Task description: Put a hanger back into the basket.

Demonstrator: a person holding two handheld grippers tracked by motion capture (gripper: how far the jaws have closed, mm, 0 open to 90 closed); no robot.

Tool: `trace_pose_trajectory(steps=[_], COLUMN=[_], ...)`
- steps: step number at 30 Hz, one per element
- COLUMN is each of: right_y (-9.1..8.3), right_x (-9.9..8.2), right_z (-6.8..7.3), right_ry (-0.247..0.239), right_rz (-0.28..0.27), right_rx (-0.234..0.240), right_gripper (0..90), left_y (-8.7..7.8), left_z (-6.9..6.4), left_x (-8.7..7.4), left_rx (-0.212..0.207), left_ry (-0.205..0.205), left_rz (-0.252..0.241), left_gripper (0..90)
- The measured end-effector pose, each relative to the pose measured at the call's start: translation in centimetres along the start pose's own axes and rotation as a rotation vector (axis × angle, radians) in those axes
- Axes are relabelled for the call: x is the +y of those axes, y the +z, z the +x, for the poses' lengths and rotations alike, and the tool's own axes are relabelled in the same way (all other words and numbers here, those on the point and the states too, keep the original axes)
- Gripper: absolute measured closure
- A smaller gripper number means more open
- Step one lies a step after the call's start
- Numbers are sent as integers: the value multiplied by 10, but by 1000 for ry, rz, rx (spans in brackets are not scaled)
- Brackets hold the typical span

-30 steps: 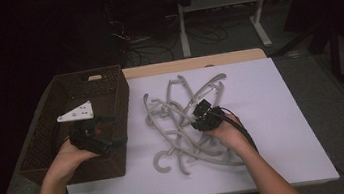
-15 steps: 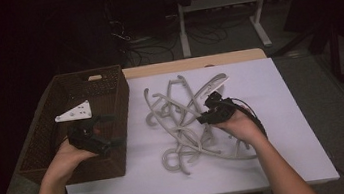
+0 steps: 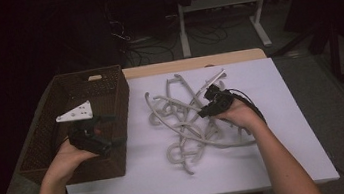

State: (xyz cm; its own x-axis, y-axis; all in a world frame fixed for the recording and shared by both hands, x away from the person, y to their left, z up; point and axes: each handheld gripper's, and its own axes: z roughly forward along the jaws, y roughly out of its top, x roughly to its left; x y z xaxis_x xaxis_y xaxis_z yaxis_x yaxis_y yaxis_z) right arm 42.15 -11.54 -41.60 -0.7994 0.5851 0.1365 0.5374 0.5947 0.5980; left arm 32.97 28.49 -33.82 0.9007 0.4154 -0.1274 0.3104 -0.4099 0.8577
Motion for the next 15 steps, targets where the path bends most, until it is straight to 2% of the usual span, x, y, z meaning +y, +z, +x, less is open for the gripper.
trace_pose_trajectory(steps=[5,6,7,8,11,12,15], right_y=[9,10,9,9,4,-10,-16], right_x=[-1,-1,-2,-2,-2,0,1], right_z=[-1,-2,-4,-4,-5,1,7], right_ry=[-22,-22,-4,-4,4,18,26], right_rz=[24,24,5,5,-27,-73,-79], right_rx=[-21,-20,-9,-9,-20,-11,8], right_gripper=[785,770,694,694,654,621,614], left_y=[-1,-1,-1,-1,-1,-1,-1], left_z=[1,1,1,1,1,1,0], left_x=[0,0,0,0,0,0,0], left_rx=[1,1,1,1,1,1,1], left_ry=[-3,-3,-3,-3,-4,-3,-1], left_rz=[-5,-4,-4,-3,-3,-6,-5], left_gripper=[0,0,0,0,0,0,0])
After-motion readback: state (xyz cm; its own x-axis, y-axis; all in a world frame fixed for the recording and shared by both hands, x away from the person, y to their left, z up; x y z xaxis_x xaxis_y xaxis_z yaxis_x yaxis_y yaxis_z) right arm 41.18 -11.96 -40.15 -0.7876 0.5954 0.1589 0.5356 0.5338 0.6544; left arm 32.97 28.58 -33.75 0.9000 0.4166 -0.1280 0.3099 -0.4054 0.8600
